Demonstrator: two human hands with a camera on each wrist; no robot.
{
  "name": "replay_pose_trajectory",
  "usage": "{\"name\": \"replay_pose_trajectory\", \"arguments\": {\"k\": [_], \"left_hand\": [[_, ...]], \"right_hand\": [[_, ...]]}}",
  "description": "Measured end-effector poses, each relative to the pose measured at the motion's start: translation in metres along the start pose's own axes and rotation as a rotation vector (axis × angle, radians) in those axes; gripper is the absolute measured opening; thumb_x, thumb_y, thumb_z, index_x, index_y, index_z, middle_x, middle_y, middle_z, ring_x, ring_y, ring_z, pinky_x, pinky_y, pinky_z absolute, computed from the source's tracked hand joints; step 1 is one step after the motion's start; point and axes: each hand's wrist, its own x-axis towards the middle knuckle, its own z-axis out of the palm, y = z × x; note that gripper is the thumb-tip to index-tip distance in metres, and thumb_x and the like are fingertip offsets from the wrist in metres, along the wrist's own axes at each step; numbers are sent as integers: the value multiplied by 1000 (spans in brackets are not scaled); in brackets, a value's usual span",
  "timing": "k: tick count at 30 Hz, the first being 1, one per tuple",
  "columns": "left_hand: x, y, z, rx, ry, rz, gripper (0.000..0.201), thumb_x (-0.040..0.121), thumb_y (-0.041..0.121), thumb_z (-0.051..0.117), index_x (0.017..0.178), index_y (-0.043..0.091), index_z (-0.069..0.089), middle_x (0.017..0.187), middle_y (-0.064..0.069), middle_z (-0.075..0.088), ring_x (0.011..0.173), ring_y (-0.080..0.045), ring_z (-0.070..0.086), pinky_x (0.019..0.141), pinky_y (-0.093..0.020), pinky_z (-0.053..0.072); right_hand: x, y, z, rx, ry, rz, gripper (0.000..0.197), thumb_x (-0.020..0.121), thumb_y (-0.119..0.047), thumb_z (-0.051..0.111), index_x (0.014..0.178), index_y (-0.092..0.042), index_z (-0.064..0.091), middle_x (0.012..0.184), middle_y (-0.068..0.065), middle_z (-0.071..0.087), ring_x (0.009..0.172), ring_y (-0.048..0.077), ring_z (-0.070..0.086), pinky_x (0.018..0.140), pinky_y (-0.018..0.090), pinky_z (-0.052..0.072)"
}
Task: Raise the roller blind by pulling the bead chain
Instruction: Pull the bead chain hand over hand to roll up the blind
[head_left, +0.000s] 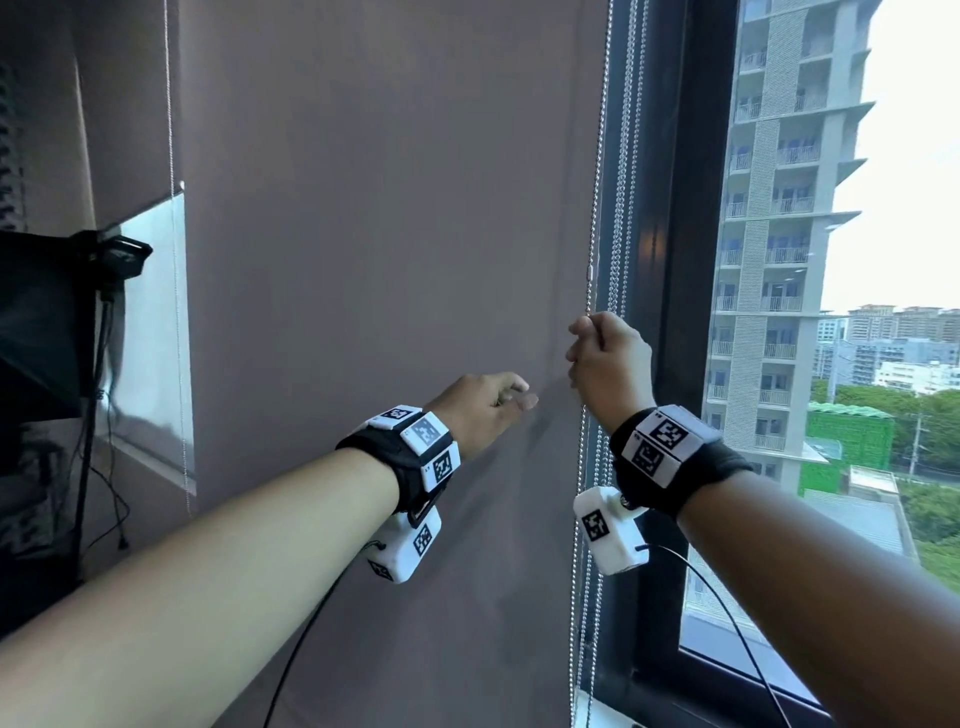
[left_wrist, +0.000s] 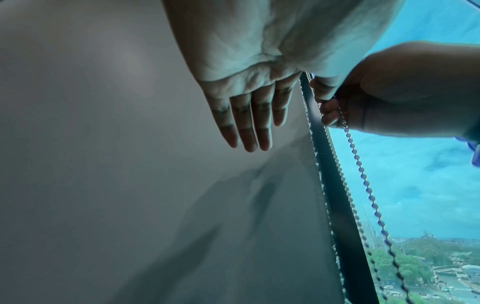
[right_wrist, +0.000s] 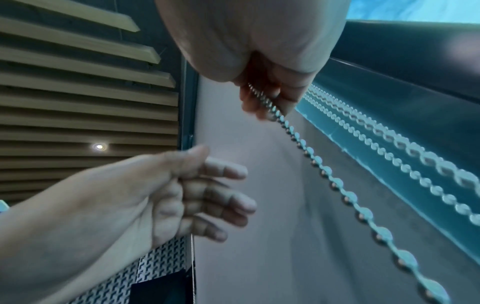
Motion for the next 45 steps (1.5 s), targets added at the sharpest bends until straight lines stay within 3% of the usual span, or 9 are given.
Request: {"name": "replay_pose_trajectory", "arguments": {"k": [5, 9, 12, 18, 25, 28, 33, 37, 45], "left_hand": [[7, 18, 8, -67, 103, 95, 27, 92, 40, 47, 95, 20, 66, 86, -1, 72, 87, -24, 67, 86, -42, 51], [8, 38, 16, -90, 116, 163, 28, 95, 39, 43, 95, 22, 66, 81, 6, 69, 83, -18, 65, 85, -38, 51], [11, 49, 24, -140, 165, 217, 32, 96, 37, 39, 97, 19, 66, 76, 7, 65, 78, -17, 64, 82, -38, 52], [11, 58, 42, -277, 258, 272, 34, 97, 35, 37, 98, 16, 65, 81, -6, 71, 77, -21, 67, 74, -40, 54], [8, 62, 52, -399, 299, 260, 32, 97, 32, 38, 94, 15, 65, 81, -4, 71, 77, -18, 68, 74, -37, 55], [12, 69, 50, -464, 313, 225, 37, 96, 34, 38, 97, 9, 65, 83, -14, 71, 78, -30, 69, 74, -44, 57], [13, 86, 55, -671, 277, 126, 36, 99, 28, 36, 93, 5, 62, 76, -17, 71, 67, -28, 67, 71, -41, 58], [9, 97, 65, -882, 213, 5, 36, 102, 23, 33, 89, 3, 60, 62, -12, 64, 53, -22, 62, 58, -35, 55], [4, 97, 82, -1054, 186, -83, 38, 102, 18, 32, 67, 11, 45, 40, 9, 30, 39, -10, 22, 40, -23, 20]], "right_hand": [[-10, 6, 0, 48, 34, 58, 30, 101, -25, 41, 80, -12, 59, 68, -2, 52, 62, 13, 47, 66, 29, 39], [-17, 3, -2, 88, 85, -42, 44, 103, -33, 40, 65, -10, 36, 58, 0, 35, 56, 14, 34, 55, 28, 31], [-20, 2, -3, 170, 74, -62, 48, 103, -33, 41, 65, -4, 35, 58, 6, 36, 55, 15, 36, 53, 30, 33], [-31, 1, -2, 302, 118, -102, 47, 103, -22, 44, 58, -21, 30, 52, -12, 32, 48, 2, 30, 49, 22, 29], [-52, 13, -5, 334, 80, -114, 42, 104, -17, 42, 62, -20, 45, 53, -15, 47, 49, -1, 42, 51, 20, 36], [-66, 28, -5, 331, 51, -106, 41, 104, -19, 40, 68, -31, 53, 56, -21, 54, 55, -4, 50, 58, 14, 40], [-93, 53, 1, 285, 59, -29, 50, 94, -43, 41, 64, -4, 34, 60, 9, 37, 57, 22, 32, 54, 39, 29], [-104, 57, 0, 299, 74, -2, 44, 91, -42, 44, 61, -12, 33, 60, 7, 37, 57, 22, 30, 54, 36, 27], [-114, 72, -10, 248, 28, -39, 38, 97, -24, 43, 62, -13, 37, 54, 1, 34, 49, 12, 28, 45, 27, 24]]}}
